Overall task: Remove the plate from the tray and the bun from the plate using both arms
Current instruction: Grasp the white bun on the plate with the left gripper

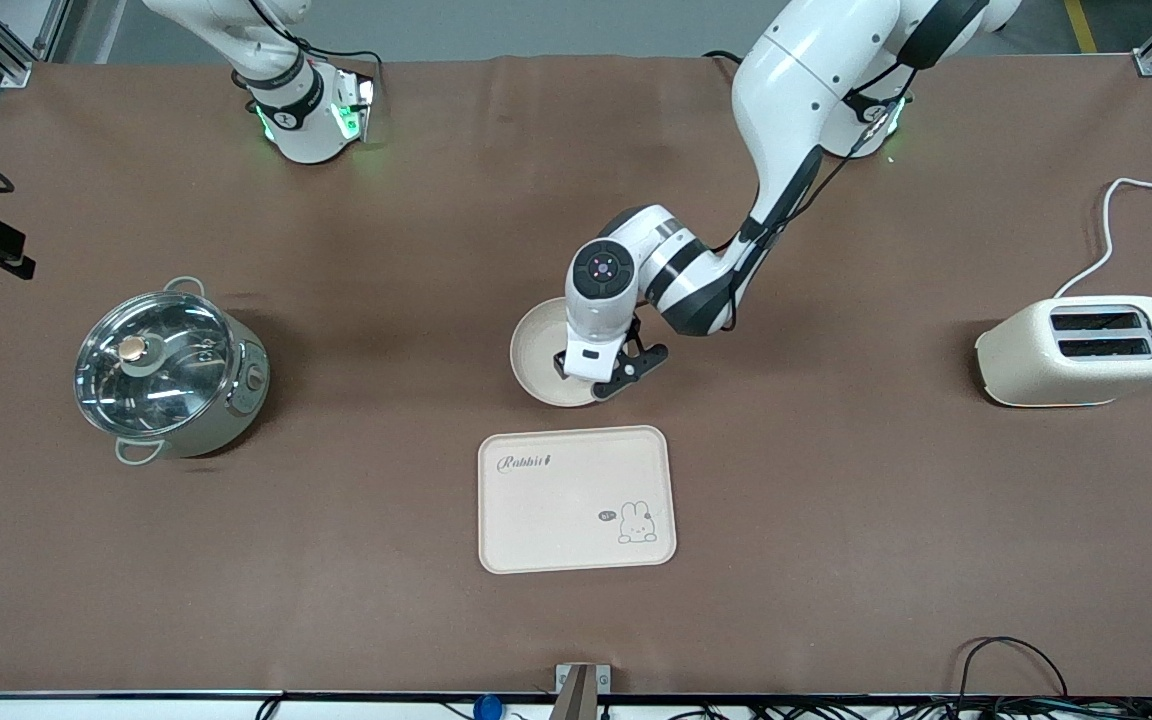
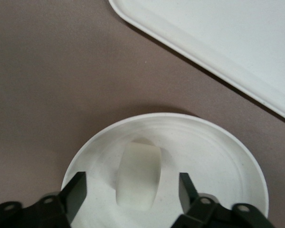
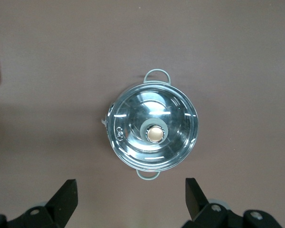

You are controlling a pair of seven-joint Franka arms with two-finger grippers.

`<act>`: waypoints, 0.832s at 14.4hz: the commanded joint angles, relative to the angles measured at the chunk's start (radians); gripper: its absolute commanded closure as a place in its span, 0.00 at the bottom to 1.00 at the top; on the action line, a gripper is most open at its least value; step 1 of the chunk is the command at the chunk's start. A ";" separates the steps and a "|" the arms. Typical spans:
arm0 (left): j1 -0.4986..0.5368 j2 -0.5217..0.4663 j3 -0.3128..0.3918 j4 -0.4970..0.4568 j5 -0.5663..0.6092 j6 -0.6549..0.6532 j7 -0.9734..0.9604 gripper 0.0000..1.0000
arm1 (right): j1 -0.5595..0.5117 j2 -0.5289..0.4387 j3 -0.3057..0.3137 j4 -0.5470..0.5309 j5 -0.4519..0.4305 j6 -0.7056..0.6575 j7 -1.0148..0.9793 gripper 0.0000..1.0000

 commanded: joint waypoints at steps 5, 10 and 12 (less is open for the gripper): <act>-0.010 0.043 0.008 0.022 0.016 0.061 -0.029 0.59 | 0.043 -0.022 -0.005 -0.016 -0.003 -0.005 0.024 0.00; 0.067 -0.018 0.008 0.054 0.012 0.047 -0.017 0.69 | 0.037 -0.028 -0.008 -0.011 0.006 -0.038 0.034 0.00; 0.127 -0.070 0.001 0.056 0.013 0.024 -0.006 0.69 | 0.038 -0.027 -0.008 -0.010 0.023 -0.037 0.038 0.00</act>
